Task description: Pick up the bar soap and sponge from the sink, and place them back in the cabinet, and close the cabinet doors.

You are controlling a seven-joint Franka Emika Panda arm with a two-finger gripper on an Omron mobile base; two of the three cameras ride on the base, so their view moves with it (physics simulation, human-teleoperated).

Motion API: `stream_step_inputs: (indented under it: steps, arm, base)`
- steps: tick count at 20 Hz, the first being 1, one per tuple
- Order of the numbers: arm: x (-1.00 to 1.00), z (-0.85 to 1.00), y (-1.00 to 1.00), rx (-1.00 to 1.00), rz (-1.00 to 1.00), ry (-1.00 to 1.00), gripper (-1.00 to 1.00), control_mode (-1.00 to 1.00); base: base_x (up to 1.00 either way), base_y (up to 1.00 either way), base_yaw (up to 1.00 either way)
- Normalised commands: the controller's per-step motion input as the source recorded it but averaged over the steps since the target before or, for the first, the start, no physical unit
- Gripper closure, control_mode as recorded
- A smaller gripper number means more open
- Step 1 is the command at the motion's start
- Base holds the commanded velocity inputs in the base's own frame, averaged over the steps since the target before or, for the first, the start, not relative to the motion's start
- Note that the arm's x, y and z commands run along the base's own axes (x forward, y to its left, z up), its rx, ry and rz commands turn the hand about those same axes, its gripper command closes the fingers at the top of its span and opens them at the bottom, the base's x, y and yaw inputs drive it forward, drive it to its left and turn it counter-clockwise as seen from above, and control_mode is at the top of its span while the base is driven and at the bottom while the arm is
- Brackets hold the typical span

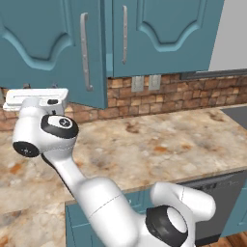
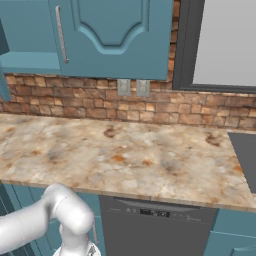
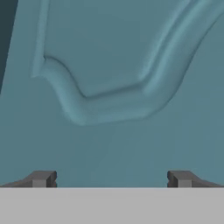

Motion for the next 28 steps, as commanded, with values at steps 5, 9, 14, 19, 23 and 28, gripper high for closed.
stream_step_inputs:
  steps: [5, 9, 14, 19, 23, 28]
  arm:
    - [0.35, 0.02, -0.40, 0.09, 0.00, 0.00, -1.00, -1.00]
    - [0.18, 0.00, -0.43, 0.05, 0.00, -0.05, -1.00, -1.00]
    - [0.20, 0.00, -0.55, 0.08, 0.00, -0.07, -1.00, -1.00]
    - [0.18, 0.00, -0.64, 0.09, 0.00, -0.07, -1.00, -1.00]
    - [0.26, 0.00, -0.58, 0.07, 0.00, -0.05, -1.00, -1.00]
    - [0.39, 0.00, -0.54, 0.08, 0.00, -0.03, -1.00, -1.00]
  base:
    - [0.00, 0.00, 0.00]
    - [0.00, 0.00, 0.00]
    - [0.00, 0.00, 0.00]
    - [0.00, 0.00, 0.00]
    - [0.00, 0.00, 0.00]
    - [0.00, 0.00, 0.00]
